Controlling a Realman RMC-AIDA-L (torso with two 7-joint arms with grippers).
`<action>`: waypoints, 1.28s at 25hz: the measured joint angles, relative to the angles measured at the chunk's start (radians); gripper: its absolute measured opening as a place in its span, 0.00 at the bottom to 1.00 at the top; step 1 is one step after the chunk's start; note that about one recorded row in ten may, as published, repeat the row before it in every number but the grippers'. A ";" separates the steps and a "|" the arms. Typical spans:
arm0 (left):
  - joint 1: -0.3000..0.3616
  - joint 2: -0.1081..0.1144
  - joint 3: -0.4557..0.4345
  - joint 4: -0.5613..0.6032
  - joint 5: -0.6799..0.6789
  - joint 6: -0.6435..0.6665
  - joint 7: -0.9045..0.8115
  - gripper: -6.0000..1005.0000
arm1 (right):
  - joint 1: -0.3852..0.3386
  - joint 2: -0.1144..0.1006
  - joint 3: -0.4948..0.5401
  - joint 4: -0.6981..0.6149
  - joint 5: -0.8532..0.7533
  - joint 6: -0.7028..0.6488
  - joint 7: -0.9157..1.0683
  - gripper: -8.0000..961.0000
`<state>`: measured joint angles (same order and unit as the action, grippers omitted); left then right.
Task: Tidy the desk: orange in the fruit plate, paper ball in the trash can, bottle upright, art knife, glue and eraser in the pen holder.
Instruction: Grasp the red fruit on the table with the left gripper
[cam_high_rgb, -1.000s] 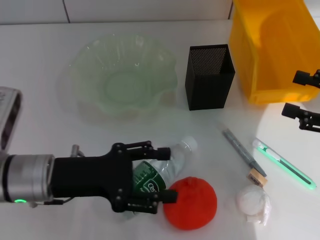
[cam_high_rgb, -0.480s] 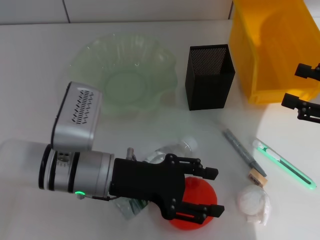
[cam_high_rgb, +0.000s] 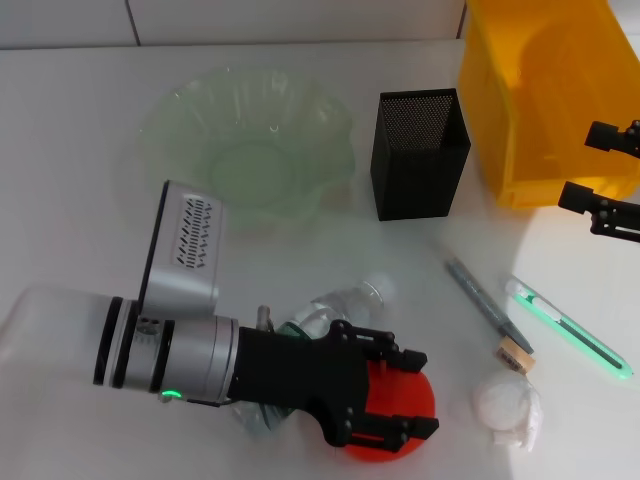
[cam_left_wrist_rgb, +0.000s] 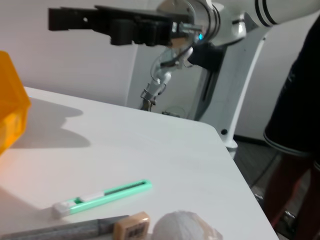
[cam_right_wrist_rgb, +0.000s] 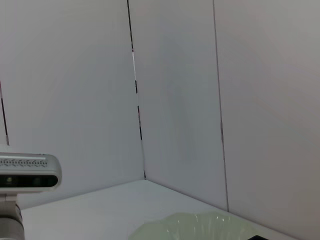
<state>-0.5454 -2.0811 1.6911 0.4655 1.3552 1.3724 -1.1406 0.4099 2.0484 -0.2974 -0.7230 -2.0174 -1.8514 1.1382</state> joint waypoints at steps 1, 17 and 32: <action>0.000 0.000 0.000 0.000 0.000 0.000 0.000 0.61 | 0.000 0.000 0.000 0.000 0.000 0.000 0.000 0.85; 0.023 0.000 0.091 0.154 0.009 -0.061 -0.030 0.24 | -0.009 -0.004 0.009 -0.001 0.003 -0.003 -0.004 0.85; 0.038 0.004 0.089 0.202 0.011 -0.050 -0.051 0.04 | -0.014 -0.001 0.016 0.004 0.043 0.025 -0.012 0.84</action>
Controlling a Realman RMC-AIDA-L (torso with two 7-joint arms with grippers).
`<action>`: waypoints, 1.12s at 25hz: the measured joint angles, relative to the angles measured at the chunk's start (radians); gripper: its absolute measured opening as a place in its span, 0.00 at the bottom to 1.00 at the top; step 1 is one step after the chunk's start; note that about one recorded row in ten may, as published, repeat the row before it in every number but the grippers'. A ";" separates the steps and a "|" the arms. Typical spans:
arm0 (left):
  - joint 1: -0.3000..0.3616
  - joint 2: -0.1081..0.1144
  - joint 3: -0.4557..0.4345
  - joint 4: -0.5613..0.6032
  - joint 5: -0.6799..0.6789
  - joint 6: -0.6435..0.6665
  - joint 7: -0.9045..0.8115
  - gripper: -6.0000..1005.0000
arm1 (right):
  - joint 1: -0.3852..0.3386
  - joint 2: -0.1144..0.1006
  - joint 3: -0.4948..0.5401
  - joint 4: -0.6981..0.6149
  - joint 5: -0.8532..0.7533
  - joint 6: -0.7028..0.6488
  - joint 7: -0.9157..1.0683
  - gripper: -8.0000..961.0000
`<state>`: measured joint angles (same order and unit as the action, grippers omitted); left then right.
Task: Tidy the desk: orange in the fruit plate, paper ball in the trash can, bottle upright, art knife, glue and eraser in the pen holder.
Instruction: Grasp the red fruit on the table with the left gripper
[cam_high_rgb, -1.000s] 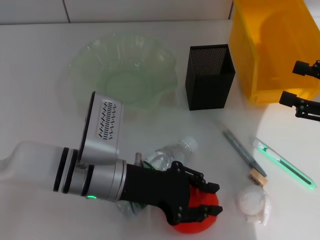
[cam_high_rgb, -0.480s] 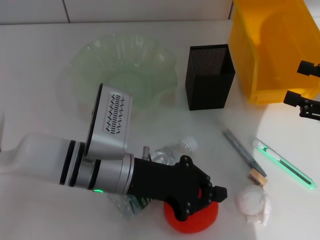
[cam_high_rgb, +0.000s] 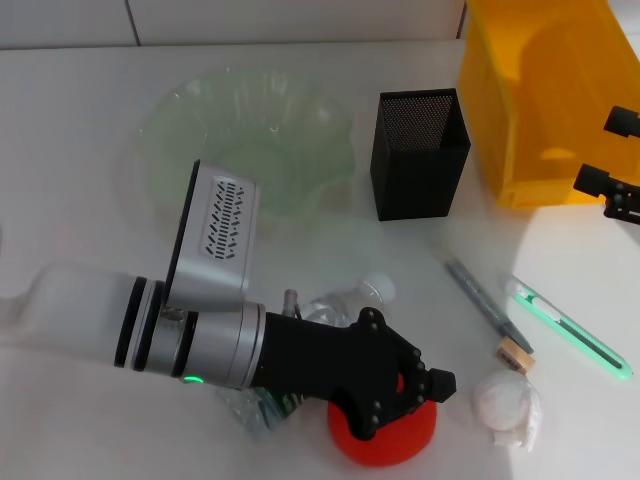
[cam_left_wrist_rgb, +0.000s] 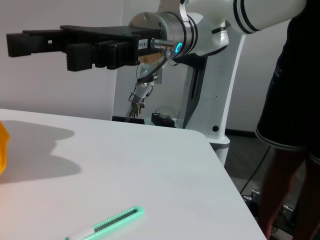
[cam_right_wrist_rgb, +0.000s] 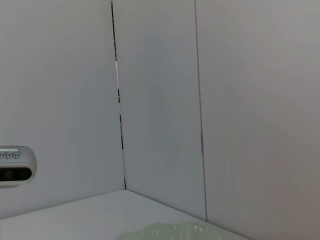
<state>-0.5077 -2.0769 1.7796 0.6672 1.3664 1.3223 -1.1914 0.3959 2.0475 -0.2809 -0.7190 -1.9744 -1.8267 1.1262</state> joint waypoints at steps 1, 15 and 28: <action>0.001 0.002 -0.002 0.010 0.001 0.002 -0.035 0.04 | 0.000 0.000 0.000 0.000 0.000 0.000 0.000 0.84; 0.092 0.006 -0.065 0.135 0.000 0.011 -0.017 0.11 | 0.000 0.004 0.002 0.007 0.001 0.038 -0.027 0.84; 0.124 0.008 -0.063 0.169 0.087 0.000 -0.060 0.30 | -0.001 -0.001 -0.001 0.007 0.000 0.037 -0.028 0.83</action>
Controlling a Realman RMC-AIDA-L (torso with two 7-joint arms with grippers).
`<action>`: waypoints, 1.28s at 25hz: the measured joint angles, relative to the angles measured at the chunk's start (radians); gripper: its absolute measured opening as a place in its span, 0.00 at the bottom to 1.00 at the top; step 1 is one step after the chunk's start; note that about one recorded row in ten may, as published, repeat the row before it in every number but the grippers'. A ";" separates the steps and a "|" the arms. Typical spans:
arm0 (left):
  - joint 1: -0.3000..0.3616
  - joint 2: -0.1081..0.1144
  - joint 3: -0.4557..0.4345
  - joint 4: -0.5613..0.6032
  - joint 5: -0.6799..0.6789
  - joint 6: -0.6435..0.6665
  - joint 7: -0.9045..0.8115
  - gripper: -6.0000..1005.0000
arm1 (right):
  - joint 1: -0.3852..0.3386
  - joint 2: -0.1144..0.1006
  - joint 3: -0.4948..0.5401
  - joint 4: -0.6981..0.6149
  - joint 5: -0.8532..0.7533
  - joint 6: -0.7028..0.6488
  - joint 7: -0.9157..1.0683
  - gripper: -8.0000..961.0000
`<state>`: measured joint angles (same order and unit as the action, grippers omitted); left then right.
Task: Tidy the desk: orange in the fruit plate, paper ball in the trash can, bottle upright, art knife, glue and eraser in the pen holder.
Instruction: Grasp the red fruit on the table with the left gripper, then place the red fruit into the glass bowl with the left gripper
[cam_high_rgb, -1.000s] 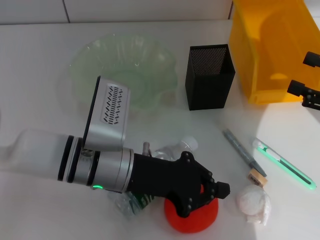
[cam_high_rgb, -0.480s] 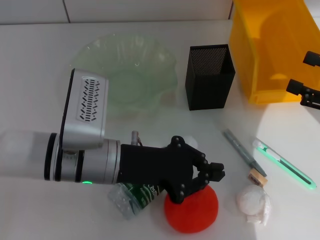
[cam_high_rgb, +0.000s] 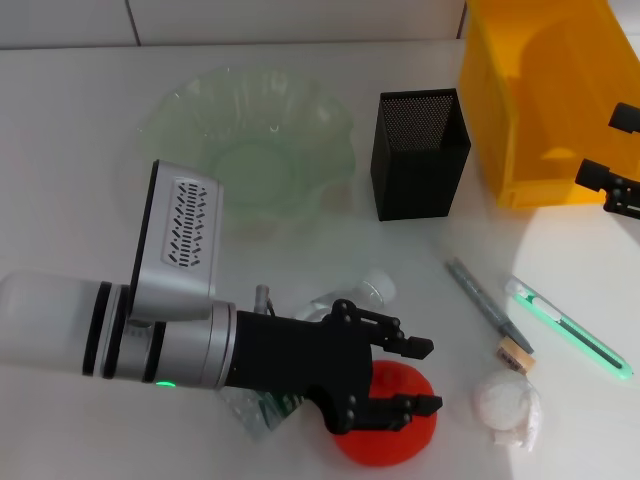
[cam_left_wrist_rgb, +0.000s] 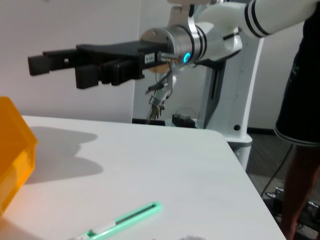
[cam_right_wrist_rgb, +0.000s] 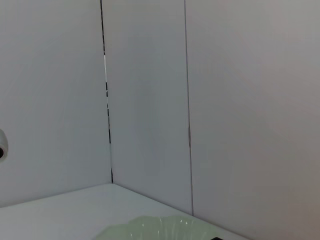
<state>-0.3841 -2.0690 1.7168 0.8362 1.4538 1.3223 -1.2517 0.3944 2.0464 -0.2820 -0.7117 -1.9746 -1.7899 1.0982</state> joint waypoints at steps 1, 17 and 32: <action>0.000 0.000 0.000 0.000 0.000 0.000 0.000 0.35 | 0.000 0.000 0.000 0.000 0.000 0.000 0.000 0.83; 0.005 -0.006 0.036 0.048 0.160 -0.040 -0.062 0.51 | -0.011 0.002 -0.005 -0.004 0.000 -0.013 0.000 0.82; 0.041 -0.006 0.049 0.169 0.201 -0.071 -0.094 0.17 | -0.024 0.005 0.003 -0.008 0.001 -0.026 0.000 0.82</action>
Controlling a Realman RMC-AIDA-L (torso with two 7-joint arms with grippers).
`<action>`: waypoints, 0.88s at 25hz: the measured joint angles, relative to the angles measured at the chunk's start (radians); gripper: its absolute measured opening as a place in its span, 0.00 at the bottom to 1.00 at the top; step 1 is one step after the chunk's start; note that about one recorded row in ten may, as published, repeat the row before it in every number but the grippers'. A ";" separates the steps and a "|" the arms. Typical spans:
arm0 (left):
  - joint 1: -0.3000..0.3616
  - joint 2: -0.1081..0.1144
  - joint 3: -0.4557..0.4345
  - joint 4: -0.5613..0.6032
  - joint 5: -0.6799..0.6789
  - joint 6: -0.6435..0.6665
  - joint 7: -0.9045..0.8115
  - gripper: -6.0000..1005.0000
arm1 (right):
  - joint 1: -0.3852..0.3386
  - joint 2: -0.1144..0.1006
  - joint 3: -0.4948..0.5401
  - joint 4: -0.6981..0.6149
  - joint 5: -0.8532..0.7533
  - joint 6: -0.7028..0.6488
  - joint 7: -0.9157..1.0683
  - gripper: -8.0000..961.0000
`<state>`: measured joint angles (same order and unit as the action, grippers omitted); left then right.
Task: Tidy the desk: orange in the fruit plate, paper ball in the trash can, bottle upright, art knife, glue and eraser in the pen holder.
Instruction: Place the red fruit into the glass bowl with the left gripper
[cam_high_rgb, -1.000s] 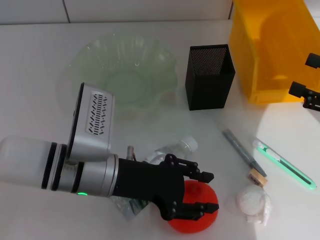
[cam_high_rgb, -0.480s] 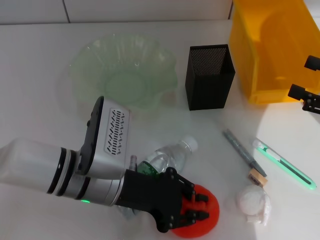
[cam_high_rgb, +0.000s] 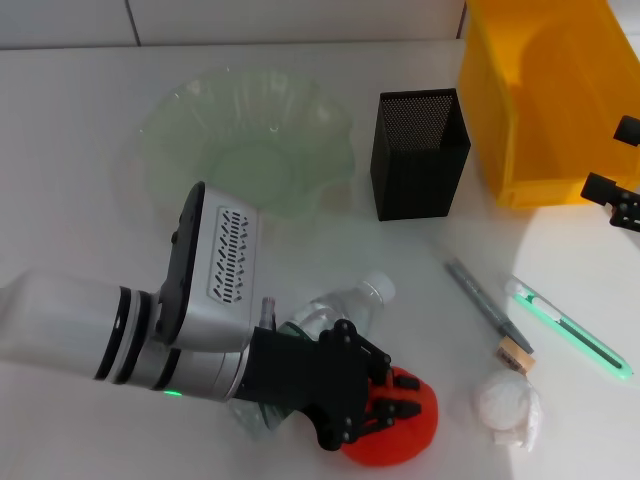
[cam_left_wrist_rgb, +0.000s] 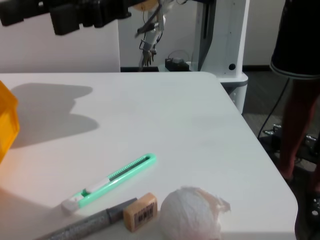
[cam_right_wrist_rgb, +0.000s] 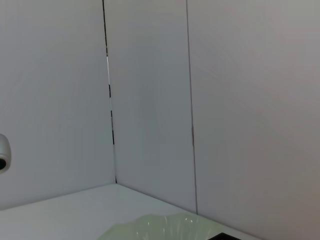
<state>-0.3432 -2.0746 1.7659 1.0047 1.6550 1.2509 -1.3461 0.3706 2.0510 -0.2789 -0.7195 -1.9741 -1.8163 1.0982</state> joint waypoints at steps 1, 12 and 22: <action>0.000 0.000 0.000 0.000 0.000 0.000 0.000 0.17 | -0.001 0.000 0.001 0.000 0.000 0.000 0.000 0.82; 0.038 0.005 -0.223 0.178 -0.147 0.196 0.025 0.15 | -0.011 0.002 0.004 0.004 0.024 -0.002 0.000 0.81; 0.014 0.002 -0.347 0.035 -0.452 -0.152 0.221 0.15 | -0.013 0.011 0.004 0.020 0.037 -0.006 0.002 0.81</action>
<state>-0.3287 -2.0726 1.4185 1.0401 1.2029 1.0986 -1.1250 0.3571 2.0617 -0.2746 -0.7000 -1.9374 -1.8220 1.1000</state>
